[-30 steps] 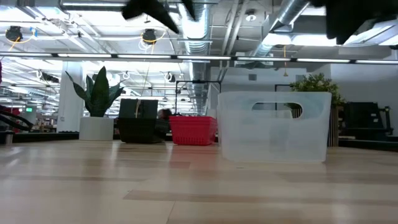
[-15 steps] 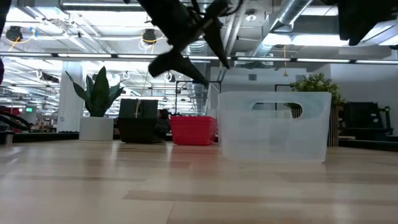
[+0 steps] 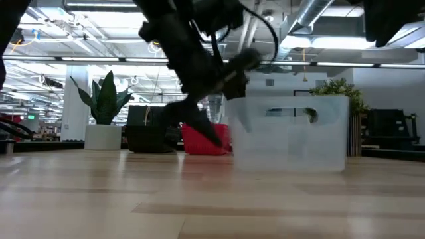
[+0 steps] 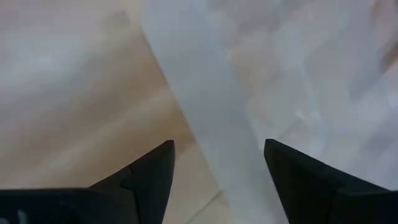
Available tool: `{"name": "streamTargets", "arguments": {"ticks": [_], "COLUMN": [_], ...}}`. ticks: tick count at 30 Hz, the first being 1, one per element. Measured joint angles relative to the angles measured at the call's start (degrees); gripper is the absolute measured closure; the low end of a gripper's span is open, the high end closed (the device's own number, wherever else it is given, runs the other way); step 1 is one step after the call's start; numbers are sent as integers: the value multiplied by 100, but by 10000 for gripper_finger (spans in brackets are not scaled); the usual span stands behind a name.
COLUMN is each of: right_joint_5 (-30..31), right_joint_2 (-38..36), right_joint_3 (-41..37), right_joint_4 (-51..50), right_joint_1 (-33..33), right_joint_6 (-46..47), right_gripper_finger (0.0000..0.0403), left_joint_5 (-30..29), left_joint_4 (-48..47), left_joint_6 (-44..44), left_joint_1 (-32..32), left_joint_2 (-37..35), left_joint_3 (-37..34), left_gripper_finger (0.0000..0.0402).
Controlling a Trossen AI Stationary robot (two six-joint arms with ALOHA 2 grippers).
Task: Stack baskets by color
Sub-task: Stack the transparent bin on the transparent bin
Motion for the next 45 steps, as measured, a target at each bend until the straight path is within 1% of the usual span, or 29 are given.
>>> {"name": "streamTargets", "arguments": {"ticks": [3,6,9,12,13,14,19,22,25,29,32,36,38,42,45], "right_joint_5": [0,0,14,30,35,39,42,42,40,39,39,28,31,22,33], "right_joint_2": [0,-4,-4,-2,-2,-2,-4,-22,-20,-20,-20,-20,-19,-93,-237], "right_joint_3": [0,0,0,0,0,0,0,-2,-2,-2,-2,0,0,-4,0], "right_joint_4": [-5,-30,-44,-62,-88,-129,-303,-394,-529,-736,-899,-1074,-1034,-1003,-1046], "right_joint_1": [-1,-2,-2,-2,-2,-2,-2,-1,14,136,292,565,703,868,943], "right_joint_6": [-19,-21,-29,-34,-32,-33,-30,39,116,249,439,822,916,917,1019], "right_gripper_finger": [281,281,281,281,281,281,281,281,281,281,281,281,281,281,281], "left_joint_5": [543,849,887,914,947,955,1133,1124,792,-68,-538,-962,-1060,-1279,-1343], "left_joint_4": [-11,68,74,97,82,74,-239,-475,-883,-1706,-2314,-2515,-2486,-2140,-2069], "left_joint_6": [-141,-205,-138,16,38,44,163,279,443,668,899,1185,1355,1517,1561], "left_joint_1": [57,118,179,243,261,277,354,365,406,628,883,1229,1423,1817,2095], "left_joint_2": [280,358,375,303,263,233,107,-148,-459,-794,-942,-1035,-1030,-964,-923], "left_joint_3": [-4,-2,-6,-6,-6,-6,228,498,753,1136,1431,1818,2037,2331,2389], "left_gripper_finger": [191,236,297,367,383,391,400,401,401,401,401,401,401,401,401]}}
